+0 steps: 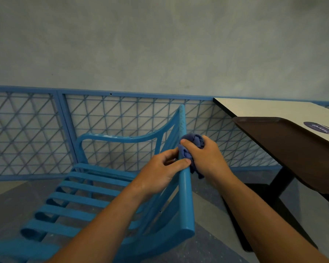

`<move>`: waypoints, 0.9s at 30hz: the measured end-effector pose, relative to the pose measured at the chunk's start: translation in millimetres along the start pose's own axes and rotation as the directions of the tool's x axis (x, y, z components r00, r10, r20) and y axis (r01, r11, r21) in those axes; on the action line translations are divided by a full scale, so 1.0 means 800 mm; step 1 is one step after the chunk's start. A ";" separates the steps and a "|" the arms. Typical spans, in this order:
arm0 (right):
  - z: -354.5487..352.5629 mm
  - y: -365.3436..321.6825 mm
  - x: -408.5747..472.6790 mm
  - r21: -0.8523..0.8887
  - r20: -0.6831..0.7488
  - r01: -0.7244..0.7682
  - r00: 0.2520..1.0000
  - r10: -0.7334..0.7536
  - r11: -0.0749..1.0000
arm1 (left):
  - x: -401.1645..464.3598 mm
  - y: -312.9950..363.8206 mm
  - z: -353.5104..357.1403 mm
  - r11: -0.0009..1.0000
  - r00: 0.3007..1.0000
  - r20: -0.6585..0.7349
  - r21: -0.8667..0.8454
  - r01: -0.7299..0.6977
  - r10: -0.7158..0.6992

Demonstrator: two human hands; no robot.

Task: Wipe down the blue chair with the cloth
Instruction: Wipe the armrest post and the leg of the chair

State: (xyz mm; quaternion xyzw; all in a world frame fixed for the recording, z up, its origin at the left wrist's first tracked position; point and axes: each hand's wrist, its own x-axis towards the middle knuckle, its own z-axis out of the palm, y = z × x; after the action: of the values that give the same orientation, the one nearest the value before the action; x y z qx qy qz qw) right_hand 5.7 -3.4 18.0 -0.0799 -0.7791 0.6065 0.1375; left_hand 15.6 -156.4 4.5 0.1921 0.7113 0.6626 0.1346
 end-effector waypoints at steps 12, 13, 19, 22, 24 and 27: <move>0.028 -0.014 0.105 -0.157 -0.112 -0.011 0.994 -0.007 0.988 | 0.010 -0.011 -0.008 0.997 0.999 -0.008 -0.061 0.038 -0.039; 0.027 -0.013 0.094 -0.135 -0.107 0.003 0.994 -0.017 0.991 | 0.009 -0.013 -0.009 0.998 0.999 -0.006 -0.059 0.038 -0.039; 0.014 0.006 0.027 -0.029 -0.047 0.058 0.997 -0.060 0.998 | 0.009 -0.018 -0.008 0.998 1.000 0.022 -0.068 -0.013 0.015; 0.011 0.001 0.030 -0.054 -0.020 0.054 0.998 -0.055 0.997 | 0.013 -0.022 -0.010 0.997 0.999 0.040 -0.076 -0.016 0.019; 0.013 -0.007 0.051 -0.083 -0.019 0.054 0.998 -0.056 0.995 | 0.019 -0.024 -0.012 0.999 0.999 0.048 -0.053 -0.008 0.011; 0.021 -0.014 0.101 -0.109 -0.043 0.019 0.999 -0.024 0.994 | 0.024 -0.027 -0.015 0.998 0.999 0.052 -0.054 0.009 -0.006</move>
State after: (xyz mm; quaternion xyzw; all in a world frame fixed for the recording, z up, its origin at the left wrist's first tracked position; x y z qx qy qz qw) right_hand -75.7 1.7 34.5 -0.0925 -0.8085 0.5597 0.1567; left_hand -8.5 -159.4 -14.6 0.2029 0.6900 0.6759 0.1609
